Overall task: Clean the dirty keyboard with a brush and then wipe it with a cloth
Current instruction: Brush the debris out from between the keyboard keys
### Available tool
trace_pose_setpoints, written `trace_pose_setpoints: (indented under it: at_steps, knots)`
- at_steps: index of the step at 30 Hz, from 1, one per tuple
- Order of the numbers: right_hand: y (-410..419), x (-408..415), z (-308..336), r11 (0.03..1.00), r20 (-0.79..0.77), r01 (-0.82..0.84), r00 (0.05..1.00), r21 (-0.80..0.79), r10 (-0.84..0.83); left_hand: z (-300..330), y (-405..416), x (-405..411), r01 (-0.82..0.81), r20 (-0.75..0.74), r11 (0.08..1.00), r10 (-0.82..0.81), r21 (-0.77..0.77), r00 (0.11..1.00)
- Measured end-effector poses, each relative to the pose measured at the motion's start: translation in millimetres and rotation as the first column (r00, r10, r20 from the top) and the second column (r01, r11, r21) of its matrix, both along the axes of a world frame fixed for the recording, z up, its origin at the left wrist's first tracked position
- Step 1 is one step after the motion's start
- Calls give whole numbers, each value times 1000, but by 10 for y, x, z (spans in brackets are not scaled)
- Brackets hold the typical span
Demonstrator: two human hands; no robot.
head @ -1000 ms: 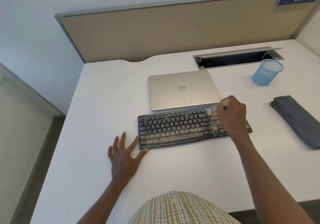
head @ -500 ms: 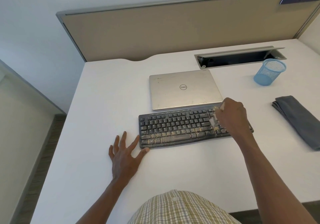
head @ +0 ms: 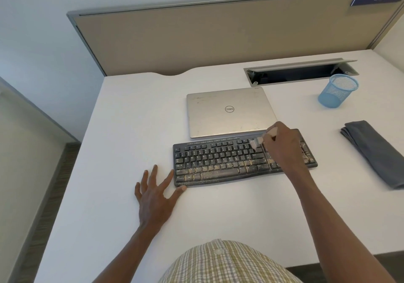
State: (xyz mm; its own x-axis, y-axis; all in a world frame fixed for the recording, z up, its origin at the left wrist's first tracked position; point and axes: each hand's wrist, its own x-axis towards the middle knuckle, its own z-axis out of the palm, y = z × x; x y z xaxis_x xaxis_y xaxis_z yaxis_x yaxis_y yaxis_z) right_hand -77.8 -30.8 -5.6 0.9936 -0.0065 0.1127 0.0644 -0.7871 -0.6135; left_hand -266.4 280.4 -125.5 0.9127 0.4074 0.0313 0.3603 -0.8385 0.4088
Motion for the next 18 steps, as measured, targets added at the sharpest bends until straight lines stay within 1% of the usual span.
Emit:
trace_pose_setpoints:
  at_steps: [2,4,6,9,13,15,17,18]
  knots:
    - [5,-7,-59,998,1,-30,1000,-46,30,2,-5,0,0,0,1000,0,2,1000]
    - [5,7,-39,995,-31,-55,998,-88,52,2,-2,5,-4,-3,1000,4,8,1000]
    - [6,15,13,998,-45,-50,998,-49,48,4,0,1,-3,-5,1000,3,9,1000]
    - [12,7,-1,999,-13,-45,999,-4,45,8,0,-4,-2,3,1000,2,-6,1000]
    - [-42,6,57,994,-92,-48,995,-98,39,-3,1,-3,-8,1,1000,8,-9,1000]
    - [-53,10,120,995,-70,-77,995,-64,73,-11,6,-3,-5,-1,1000,5,-9,1000]
    - [-19,-12,151,988,-38,-154,987,0,154,-13,11,-5,-1,0,1000,1,-7,1000]
    - [-6,-27,139,981,-38,-194,980,6,195,-14,11,-7,0,0,1000,0,-4,1000]
